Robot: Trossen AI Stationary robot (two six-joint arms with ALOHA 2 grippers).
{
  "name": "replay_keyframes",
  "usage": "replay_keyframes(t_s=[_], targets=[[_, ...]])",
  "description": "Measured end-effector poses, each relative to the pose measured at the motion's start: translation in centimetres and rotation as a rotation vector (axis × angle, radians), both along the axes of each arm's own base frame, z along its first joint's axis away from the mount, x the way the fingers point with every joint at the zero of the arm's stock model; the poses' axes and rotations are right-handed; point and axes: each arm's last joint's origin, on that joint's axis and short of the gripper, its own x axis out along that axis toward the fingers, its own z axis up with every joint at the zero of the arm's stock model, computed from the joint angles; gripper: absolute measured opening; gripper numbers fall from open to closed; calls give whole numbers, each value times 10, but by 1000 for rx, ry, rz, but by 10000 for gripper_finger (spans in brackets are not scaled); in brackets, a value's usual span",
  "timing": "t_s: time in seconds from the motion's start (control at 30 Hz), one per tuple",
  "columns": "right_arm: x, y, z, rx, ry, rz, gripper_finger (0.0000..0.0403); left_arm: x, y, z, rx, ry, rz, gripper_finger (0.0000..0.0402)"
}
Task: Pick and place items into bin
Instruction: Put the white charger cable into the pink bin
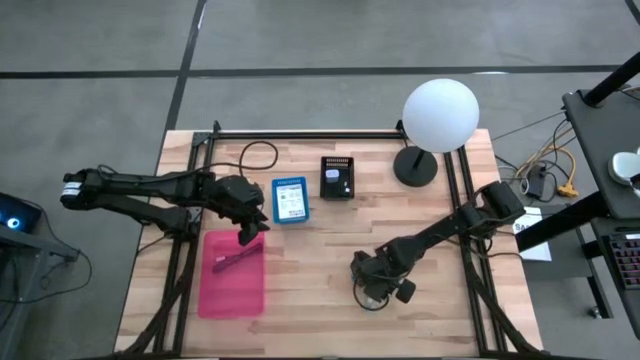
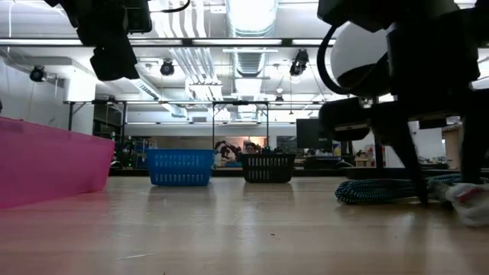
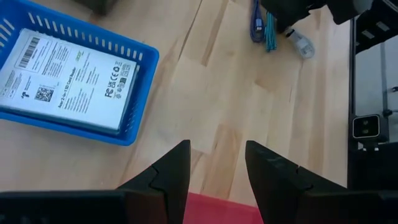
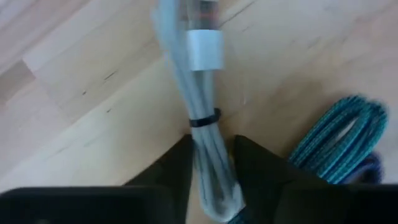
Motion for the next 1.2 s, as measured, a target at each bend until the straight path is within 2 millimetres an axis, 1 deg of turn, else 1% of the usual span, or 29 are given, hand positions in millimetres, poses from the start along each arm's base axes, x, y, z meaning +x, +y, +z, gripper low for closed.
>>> replay_keyframes(t_s=[0.13,0.2,0.33,0.4,0.47,0.57,0.77,0.87,1.03,1.2], targets=[[0,1,6,13,7,-64,34,0,0,0,0,0,0,138],[1,1,12,28,-4,-95,22,0,0,0,0,-1,-1,138],[7,-3,22,56,-9,-209,22,0,0,0,0,-5,-1,138],[13,-8,31,81,-31,-269,22,0,0,0,0,-7,-1,138],[20,-15,40,108,-63,-329,21,2,0,2,0,-29,-1,138],[31,-31,51,149,-131,-424,20,7,0,8,0,-112,-1,138],[58,-65,79,326,-373,-641,19,19,0,26,21,-351,-16,138],[71,-78,92,435,-508,-724,19,23,0,33,49,-453,-35,138],[85,-87,115,611,-718,-774,18,26,0,42,120,-551,-75,138],[90,-90,130,725,-843,-780,18,24,0,47,177,-611,-104,138]])
